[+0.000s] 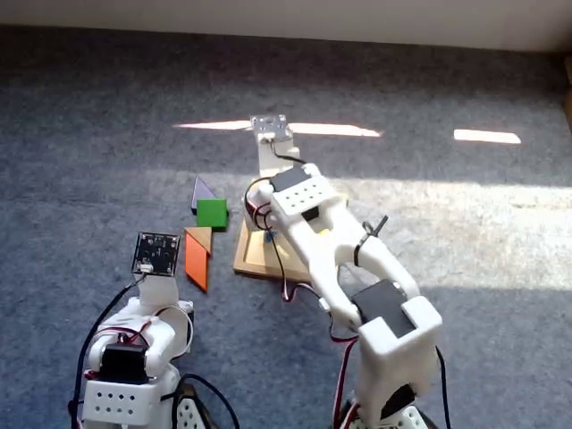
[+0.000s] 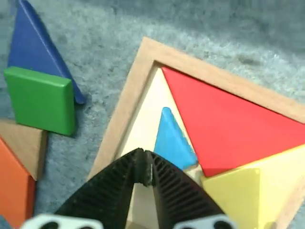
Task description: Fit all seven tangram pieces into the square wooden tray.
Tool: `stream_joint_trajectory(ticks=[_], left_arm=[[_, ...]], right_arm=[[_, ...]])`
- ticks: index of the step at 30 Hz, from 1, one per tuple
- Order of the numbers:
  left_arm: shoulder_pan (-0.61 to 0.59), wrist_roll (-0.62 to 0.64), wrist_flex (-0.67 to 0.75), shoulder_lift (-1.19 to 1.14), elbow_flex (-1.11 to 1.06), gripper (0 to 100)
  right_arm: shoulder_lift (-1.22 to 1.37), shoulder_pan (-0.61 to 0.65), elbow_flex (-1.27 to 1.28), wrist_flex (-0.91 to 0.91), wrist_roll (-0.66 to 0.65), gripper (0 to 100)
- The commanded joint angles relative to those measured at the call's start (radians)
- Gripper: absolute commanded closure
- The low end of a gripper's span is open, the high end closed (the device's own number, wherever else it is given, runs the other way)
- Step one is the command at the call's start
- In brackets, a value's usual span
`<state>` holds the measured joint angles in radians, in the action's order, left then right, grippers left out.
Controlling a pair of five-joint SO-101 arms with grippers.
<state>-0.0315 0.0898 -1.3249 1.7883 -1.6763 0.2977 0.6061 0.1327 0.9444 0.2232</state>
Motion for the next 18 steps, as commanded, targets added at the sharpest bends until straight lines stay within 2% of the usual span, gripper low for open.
stream_joint_trajectory(ticks=[1,14,18], left_arm=[[0.007,-0.009,-0.005,0.031,-0.019,99],[0.007,-0.009,-0.005,0.031,-0.019,99],[0.007,-0.009,-0.005,0.031,-0.019,99]], right_arm=[[-0.021,-0.021,-0.05,0.013,-0.014,99.4],[-0.223,-0.044,0.005,0.053,-0.014,99.4],[-0.205,-0.039,0.054,0.05,-0.014,99.4]])
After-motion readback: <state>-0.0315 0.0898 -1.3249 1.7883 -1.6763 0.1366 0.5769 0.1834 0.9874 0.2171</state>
